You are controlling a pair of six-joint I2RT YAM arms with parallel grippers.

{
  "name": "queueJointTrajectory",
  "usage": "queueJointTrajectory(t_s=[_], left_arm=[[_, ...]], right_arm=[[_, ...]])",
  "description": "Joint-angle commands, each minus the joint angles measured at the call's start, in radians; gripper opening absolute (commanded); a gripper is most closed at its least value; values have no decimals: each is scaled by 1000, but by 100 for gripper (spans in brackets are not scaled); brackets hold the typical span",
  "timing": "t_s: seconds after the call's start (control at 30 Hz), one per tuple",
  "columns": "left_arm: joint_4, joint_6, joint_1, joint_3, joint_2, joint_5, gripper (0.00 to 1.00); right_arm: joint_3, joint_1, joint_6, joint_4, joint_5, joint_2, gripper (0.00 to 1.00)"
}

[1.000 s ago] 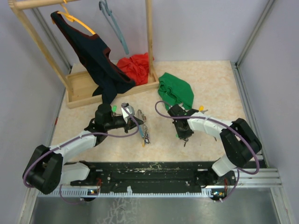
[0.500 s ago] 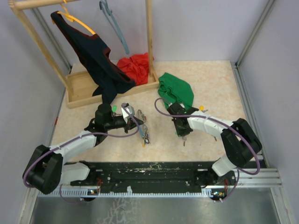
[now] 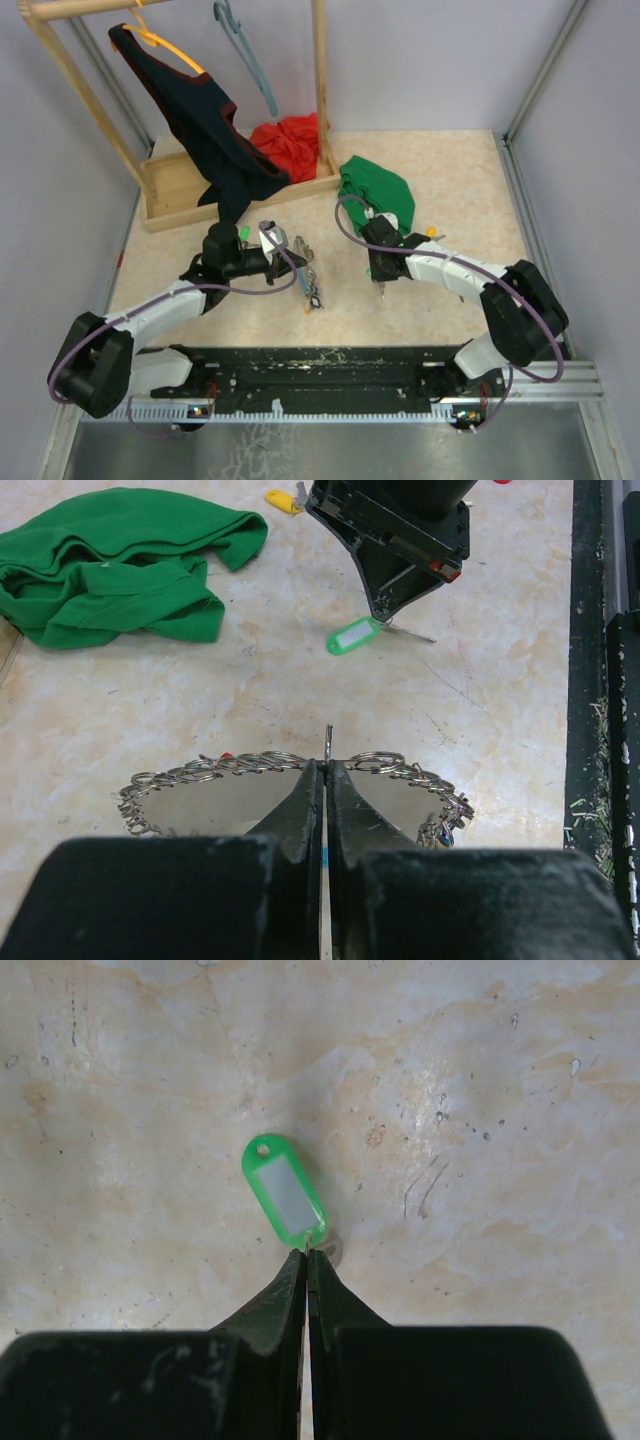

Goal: Put the keys on the keyring

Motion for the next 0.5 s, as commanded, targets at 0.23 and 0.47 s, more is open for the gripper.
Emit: queueJointTrajectory(t_s=[0.23, 0.47], left_arm=[[36, 10, 2, 27, -23, 13, 1], [36, 10, 1, 27, -22, 14, 1]], right_arm=[[28, 11, 24, 11, 65, 39, 4], [43, 11, 18, 0, 62, 71, 6]])
